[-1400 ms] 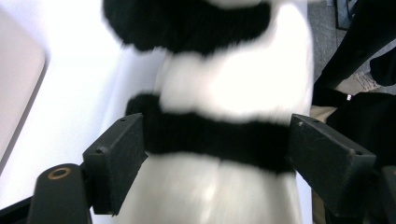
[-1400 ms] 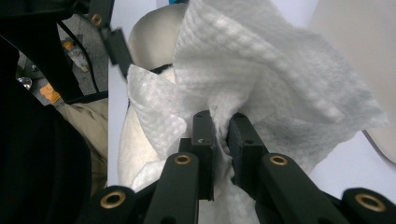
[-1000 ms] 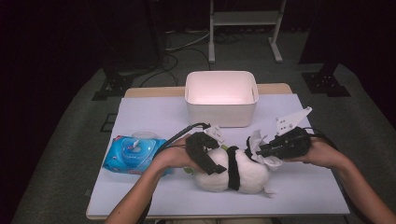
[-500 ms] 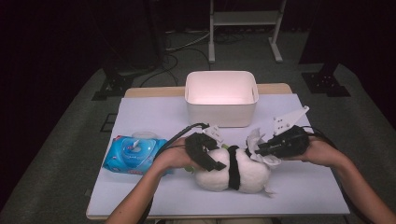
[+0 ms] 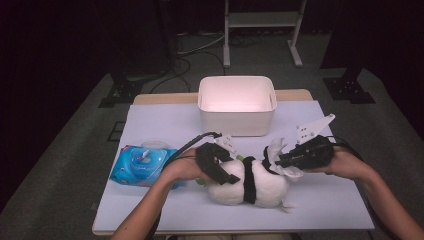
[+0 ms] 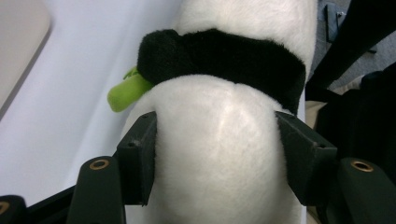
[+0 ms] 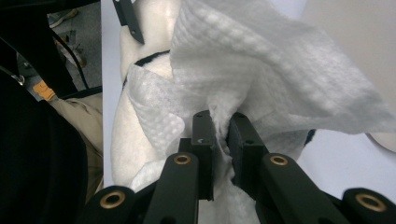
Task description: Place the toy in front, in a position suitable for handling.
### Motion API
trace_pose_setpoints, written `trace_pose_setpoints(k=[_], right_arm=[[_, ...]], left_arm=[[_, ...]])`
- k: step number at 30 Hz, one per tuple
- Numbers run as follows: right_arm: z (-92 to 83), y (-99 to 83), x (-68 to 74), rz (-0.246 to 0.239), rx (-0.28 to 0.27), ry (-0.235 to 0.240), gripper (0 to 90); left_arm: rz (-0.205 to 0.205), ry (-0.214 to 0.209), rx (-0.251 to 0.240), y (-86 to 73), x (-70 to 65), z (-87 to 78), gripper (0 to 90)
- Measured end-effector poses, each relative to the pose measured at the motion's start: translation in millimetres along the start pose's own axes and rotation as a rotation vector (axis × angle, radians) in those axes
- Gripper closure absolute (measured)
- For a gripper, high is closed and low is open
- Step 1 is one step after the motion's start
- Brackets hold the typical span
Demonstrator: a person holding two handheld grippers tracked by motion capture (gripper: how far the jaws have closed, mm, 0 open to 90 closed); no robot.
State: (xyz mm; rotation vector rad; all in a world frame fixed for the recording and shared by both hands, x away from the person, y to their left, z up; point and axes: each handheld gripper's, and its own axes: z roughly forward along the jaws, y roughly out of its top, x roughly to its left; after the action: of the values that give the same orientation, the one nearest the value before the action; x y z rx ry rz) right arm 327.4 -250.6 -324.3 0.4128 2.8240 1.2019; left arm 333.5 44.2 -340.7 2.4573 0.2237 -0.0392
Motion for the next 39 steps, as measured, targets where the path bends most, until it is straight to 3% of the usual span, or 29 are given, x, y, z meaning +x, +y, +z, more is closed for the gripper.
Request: trace_pose_setpoints(k=[6,14,26,39], right_arm=[[3.2,1.7,3.7,-0.013,0.004,0.005,81.0],[0.7,3.6,5.5,-0.024,0.013,0.015,81.1],[-2.9,16.0,-7.3,-0.013,-0.002,-0.022,81.1],[3.1,11.1,14.3,-0.047,-0.006,0.025,80.8]], left_arm=[[-0.001,-0.002,-0.005,7.2,0.6,1.0,25.9],[0.035,-0.021,0.034,15.6,-5.6,12.2,27.4],[0.055,-0.054,0.022,11.6,-13.1,5.9,30.8],[0.039,-0.088,-0.003,22.1,-5.3,-1.1,31.2]])
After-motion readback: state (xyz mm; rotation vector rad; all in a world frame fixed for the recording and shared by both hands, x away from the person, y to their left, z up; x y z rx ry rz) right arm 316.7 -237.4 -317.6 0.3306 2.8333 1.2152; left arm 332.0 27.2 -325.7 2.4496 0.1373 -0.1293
